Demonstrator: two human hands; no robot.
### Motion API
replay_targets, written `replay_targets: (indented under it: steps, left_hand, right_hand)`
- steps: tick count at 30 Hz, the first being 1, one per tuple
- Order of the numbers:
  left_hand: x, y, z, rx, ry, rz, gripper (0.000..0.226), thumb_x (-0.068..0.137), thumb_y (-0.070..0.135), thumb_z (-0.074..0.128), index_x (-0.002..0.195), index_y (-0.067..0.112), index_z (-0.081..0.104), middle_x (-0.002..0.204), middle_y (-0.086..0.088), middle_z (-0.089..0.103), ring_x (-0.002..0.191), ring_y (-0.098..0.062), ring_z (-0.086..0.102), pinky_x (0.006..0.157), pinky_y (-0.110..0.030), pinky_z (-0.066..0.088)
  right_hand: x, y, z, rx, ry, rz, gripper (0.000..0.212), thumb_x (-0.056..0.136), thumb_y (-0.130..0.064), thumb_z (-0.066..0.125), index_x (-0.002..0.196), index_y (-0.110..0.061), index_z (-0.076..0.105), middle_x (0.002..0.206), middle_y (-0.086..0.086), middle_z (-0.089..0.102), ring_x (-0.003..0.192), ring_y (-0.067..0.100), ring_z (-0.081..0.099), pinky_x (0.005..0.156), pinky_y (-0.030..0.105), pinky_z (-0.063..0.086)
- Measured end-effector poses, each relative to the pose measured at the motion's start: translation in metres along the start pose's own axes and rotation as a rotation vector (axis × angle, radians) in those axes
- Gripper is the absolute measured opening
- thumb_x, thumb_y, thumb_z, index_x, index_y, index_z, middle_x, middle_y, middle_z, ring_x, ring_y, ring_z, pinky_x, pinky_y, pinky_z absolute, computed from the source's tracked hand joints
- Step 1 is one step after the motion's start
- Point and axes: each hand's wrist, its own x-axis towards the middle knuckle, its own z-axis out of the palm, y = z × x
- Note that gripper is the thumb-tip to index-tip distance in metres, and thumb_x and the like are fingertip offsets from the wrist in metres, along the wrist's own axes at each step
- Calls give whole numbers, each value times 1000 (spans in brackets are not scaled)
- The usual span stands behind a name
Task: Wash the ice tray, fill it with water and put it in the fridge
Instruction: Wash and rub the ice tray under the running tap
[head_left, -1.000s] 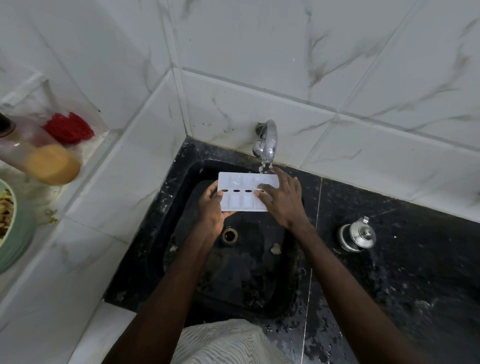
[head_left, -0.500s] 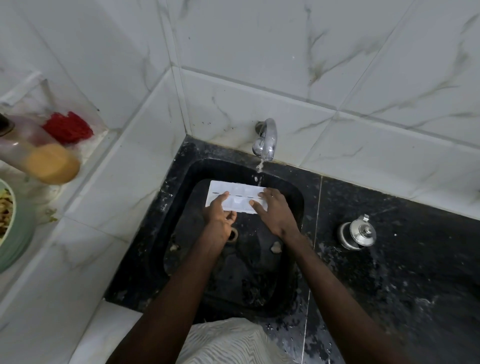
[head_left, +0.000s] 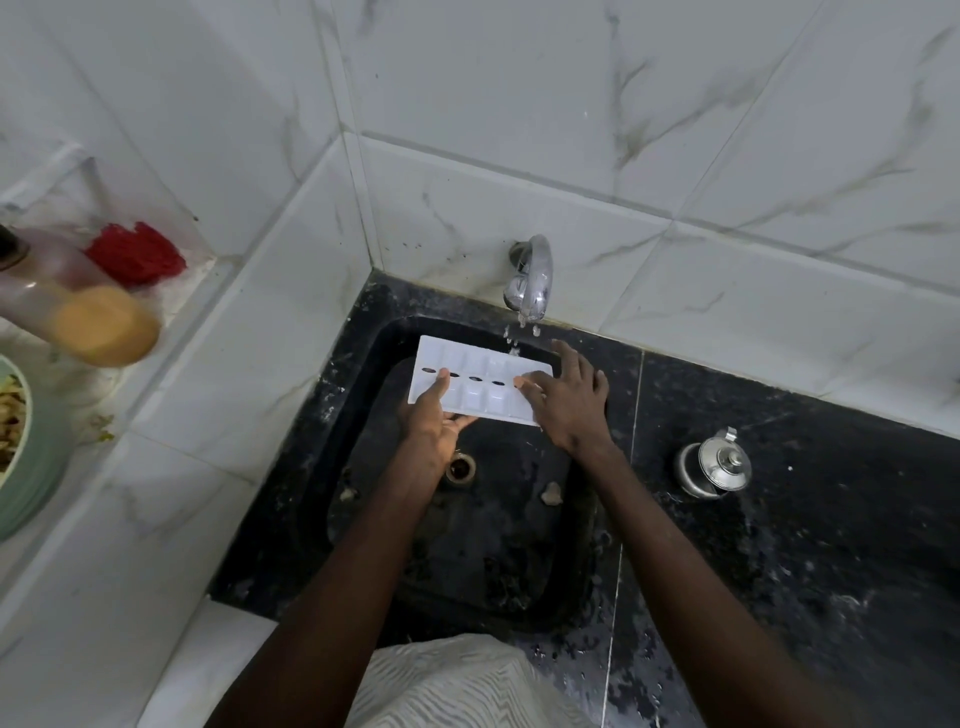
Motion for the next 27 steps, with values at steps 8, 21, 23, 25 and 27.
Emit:
replay_targets:
  steps: [8,21,23,25,27]
  left_hand:
    - [4,11,-8,-39,-7,41,51,87,8,81,134,7,63,125,-16,72,116,-38,69,82,-69,58]
    - [1,10,-5,-61,-49,30,54,87,11,82,137,8,62,130,-17,71,120,-40,67,78,-63,61]
    - [1,14,-3,-71,4,31,49,89,6,79,135,6,62,127,-17,71,117,-39,68,77,-63,60]
    - [0,20,-4,-89,28,29,45,91,3,76,133,5,61,122,-17,71,117,-40,67,80,-65,57]
    - [-3,21,-6,-88,26,18,44,91,4,76,133,4,62,122,-17,72,118,-40,67,77,-63,57]
  right_hand:
    - [6,-11,0,9,-8,-51,48,101,-67,39,123,-41,72,171,-1,16,158,29,10,123,68,7]
    - [14,-18,0,96,-98,-26,51,100,-71,41,130,-41,70,171,-3,17,156,28,15,124,63,14]
    - [12,-17,1,159,0,-52,43,103,-62,45,123,-37,74,168,1,26,153,30,25,122,62,23]
    - [8,-12,1,193,101,-2,39,106,-54,46,122,-33,74,164,5,31,149,34,31,117,63,31]
    - [7,-8,1,170,78,49,41,106,-56,45,127,-33,72,167,6,26,151,35,26,119,63,27]
